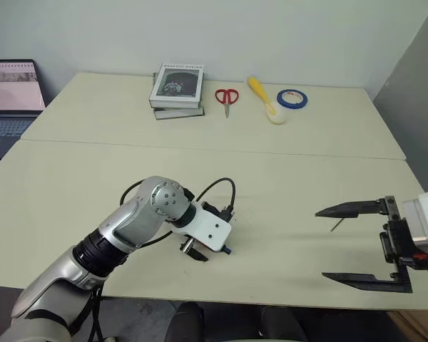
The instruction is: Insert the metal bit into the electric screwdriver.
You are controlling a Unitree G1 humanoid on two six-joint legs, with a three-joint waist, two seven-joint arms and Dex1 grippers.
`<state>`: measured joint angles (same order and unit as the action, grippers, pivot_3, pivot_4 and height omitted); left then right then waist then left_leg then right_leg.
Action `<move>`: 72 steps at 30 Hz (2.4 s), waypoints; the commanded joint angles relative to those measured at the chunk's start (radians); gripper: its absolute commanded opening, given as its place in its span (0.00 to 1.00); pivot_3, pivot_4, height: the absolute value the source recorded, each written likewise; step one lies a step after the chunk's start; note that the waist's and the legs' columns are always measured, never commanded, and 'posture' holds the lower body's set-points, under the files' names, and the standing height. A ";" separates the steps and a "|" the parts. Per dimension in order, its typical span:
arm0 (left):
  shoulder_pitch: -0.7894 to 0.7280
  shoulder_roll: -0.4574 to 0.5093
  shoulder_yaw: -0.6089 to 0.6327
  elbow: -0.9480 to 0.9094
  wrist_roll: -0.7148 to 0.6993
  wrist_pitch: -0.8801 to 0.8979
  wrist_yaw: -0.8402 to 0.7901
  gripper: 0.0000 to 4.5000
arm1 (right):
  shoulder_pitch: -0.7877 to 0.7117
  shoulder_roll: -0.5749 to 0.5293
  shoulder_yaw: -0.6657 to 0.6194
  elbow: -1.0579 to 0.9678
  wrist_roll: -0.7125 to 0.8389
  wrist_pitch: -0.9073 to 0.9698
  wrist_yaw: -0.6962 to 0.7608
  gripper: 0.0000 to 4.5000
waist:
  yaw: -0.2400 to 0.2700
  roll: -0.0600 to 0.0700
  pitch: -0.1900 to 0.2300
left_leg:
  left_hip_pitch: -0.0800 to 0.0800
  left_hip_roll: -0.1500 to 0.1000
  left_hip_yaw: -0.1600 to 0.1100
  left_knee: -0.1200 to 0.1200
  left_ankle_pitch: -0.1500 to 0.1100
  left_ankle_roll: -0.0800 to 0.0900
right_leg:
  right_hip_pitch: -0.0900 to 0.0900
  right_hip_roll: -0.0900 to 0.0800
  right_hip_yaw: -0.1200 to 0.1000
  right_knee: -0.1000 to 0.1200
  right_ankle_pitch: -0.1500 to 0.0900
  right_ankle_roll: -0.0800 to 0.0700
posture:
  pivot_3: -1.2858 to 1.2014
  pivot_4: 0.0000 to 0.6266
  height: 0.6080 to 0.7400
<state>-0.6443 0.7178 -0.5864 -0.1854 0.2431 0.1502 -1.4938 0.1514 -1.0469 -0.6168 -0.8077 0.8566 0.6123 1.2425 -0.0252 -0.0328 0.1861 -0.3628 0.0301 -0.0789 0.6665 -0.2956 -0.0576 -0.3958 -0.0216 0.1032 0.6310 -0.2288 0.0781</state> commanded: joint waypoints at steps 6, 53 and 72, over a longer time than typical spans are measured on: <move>-0.007 -0.022 -0.012 0.029 0.021 -0.026 0.018 0.99 | 0.071 0.012 -0.090 -0.009 0.001 -0.047 0.031 1.00 | 0.000 0.002 -0.001 | 0.001 0.000 0.000 0.001 0.000 0.000 | 0.002 0.000 0.000 0.000 0.000 0.000 | 0.52 0.24 1.00; -0.037 -0.072 -0.055 0.088 0.058 -0.035 -0.003 0.37 | 0.127 -0.019 -0.110 0.006 -0.008 -0.060 0.038 1.00 | 0.001 0.003 -0.002 | 0.002 -0.001 -0.001 0.002 0.001 0.001 | 0.006 0.000 0.000 -0.003 -0.001 -0.001 | 0.52 0.24 1.00; -0.155 -0.360 0.381 0.124 -0.326 0.391 0.332 0.37 | 0.114 -0.032 -0.123 0.027 0.001 -0.030 0.035 1.00 | -0.005 0.001 -0.001 | 0.000 -0.001 -0.004 -0.002 0.001 0.001 | 0.003 0.000 -0.002 -0.003 0.000 0.002 | 0.52 0.24 1.00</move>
<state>-0.7922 0.3979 -0.2667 -0.0398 -0.0240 0.5131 -1.2349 0.2799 -1.0717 -0.7241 -0.7799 0.8533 0.5945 1.2847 -0.0299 -0.0317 0.1854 -0.3634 0.0293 -0.0831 0.6644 -0.2949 -0.0564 -0.3932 -0.0212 0.1008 0.6278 -0.2290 0.0801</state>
